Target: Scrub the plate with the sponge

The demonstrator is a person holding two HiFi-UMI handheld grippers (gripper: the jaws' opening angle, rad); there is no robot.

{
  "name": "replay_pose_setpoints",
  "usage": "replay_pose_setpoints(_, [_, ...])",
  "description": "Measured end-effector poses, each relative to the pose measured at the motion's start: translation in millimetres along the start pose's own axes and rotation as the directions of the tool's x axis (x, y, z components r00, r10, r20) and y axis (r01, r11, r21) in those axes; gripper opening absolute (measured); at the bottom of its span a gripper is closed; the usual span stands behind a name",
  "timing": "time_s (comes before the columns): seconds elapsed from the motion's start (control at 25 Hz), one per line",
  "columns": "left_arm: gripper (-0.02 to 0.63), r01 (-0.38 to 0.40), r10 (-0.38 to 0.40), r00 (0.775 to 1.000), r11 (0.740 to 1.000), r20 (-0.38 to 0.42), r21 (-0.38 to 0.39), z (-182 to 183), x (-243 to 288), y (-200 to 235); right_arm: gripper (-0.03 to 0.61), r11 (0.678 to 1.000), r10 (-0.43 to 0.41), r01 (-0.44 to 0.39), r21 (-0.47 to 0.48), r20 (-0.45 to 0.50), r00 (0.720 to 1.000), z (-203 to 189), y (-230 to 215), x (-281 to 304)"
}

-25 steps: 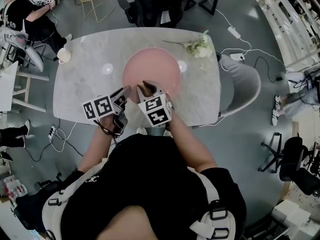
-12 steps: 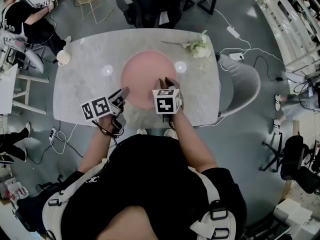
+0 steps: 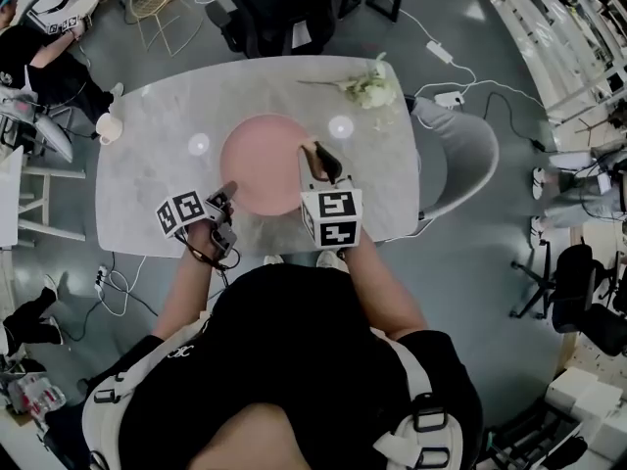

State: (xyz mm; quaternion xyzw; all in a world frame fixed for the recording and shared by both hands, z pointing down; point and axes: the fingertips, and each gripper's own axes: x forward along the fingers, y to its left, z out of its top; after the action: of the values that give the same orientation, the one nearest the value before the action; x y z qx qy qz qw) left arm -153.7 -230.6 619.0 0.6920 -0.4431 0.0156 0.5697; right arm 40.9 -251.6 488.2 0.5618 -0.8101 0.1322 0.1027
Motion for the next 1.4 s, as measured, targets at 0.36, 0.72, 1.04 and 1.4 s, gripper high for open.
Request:
replay_pose_setpoints(0.36, [0.067,-0.097,0.094,0.995,0.96,-0.021,-0.264,2.0,33.5,89.8,0.075,0.998,-0.067,0.066,0.019,0.036,0.997,11.1,-23.3,-33.7])
replay_pose_setpoints(0.72, [0.052,-0.252,0.234,0.968,0.914,-0.094,-0.319,-26.1,51.0,147.3,0.075,0.993,-0.114,0.113,0.039,0.029,0.993,2.4,-42.1,-50.7])
replay_pose_setpoints(1.04, [0.074,-0.416,0.413,0.909,0.908,-0.056,-0.059,-18.7,27.0,152.8,0.075,0.997,-0.073,0.072,0.024,0.057,0.996,10.1,-30.5,-43.6])
replay_pose_setpoints(1.4, [0.072,-0.424,0.252,0.878,0.804,0.408,0.416,84.7,-50.1,-6.0,0.077,0.998,-0.02,0.011,0.059,0.156,0.987,33.7,-9.0,-33.1])
